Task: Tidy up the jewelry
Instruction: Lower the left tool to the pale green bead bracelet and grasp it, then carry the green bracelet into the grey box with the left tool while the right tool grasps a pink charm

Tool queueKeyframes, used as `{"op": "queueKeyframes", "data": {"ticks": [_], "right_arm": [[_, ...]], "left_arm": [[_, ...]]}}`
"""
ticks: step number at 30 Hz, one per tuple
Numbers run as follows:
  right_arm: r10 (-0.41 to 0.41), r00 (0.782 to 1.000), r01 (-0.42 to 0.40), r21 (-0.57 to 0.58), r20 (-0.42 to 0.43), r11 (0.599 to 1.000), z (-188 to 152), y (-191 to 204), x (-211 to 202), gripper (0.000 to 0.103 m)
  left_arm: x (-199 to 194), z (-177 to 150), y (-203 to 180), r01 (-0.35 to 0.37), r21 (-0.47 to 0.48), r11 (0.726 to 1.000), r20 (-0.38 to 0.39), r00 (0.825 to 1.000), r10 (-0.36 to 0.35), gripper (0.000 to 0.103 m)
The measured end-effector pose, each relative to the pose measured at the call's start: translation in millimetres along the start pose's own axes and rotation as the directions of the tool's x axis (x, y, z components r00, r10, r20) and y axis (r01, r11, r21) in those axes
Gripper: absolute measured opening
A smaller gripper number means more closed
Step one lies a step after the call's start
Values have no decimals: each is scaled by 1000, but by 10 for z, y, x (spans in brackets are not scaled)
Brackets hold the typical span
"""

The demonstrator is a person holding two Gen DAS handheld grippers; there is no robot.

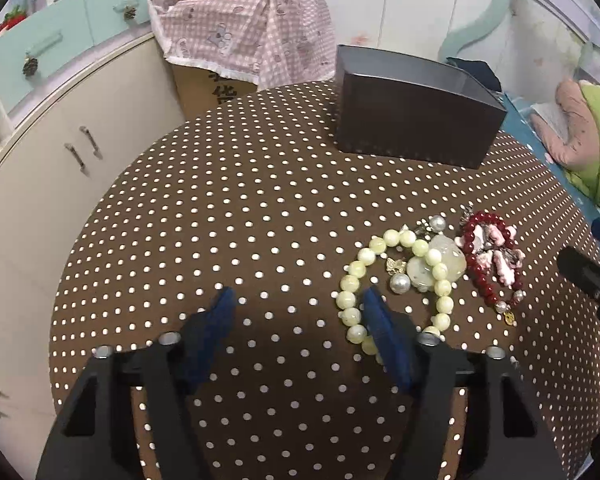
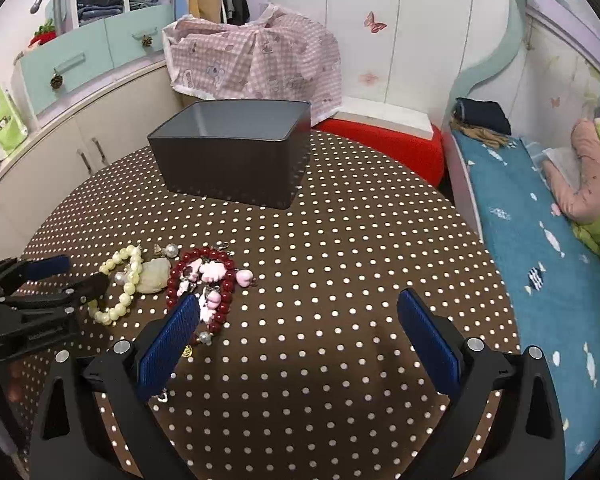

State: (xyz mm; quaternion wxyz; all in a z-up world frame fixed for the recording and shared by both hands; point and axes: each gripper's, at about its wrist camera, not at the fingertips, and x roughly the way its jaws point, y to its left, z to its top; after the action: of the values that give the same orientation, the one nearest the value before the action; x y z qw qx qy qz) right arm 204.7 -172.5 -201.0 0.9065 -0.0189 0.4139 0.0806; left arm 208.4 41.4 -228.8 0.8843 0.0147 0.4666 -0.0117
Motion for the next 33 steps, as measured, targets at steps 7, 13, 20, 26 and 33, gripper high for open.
{"op": "queueKeyframes", "data": {"ticks": [7, 13, 20, 26, 33], "right_arm": [[33, 999, -34, -7, -34, 999, -56, 25, 76, 96], [87, 993, -87, -6, -74, 996, -129, 51, 68, 64], [159, 984, -163, -45, -83, 986, -248, 268, -79, 54], [199, 974, -212, -118, -110, 970, -411, 607, -143, 53], [166, 979, -184, -160, -121, 970, -531, 731, -123, 43]], "left_arm": [[-72, -60, -36, 10, 52, 999, 23, 1000, -11, 8], [-174, -125, 14, 46, 39, 998, 40, 998, -48, 8], [-398, -177, 29, 93, 58, 994, 80, 992, -97, 8], [-509, -313, 40, 147, 70, 987, 65, 986, -152, 8], [-600, -419, 116, 168, 57, 984, 61, 983, -172, 8]]}}
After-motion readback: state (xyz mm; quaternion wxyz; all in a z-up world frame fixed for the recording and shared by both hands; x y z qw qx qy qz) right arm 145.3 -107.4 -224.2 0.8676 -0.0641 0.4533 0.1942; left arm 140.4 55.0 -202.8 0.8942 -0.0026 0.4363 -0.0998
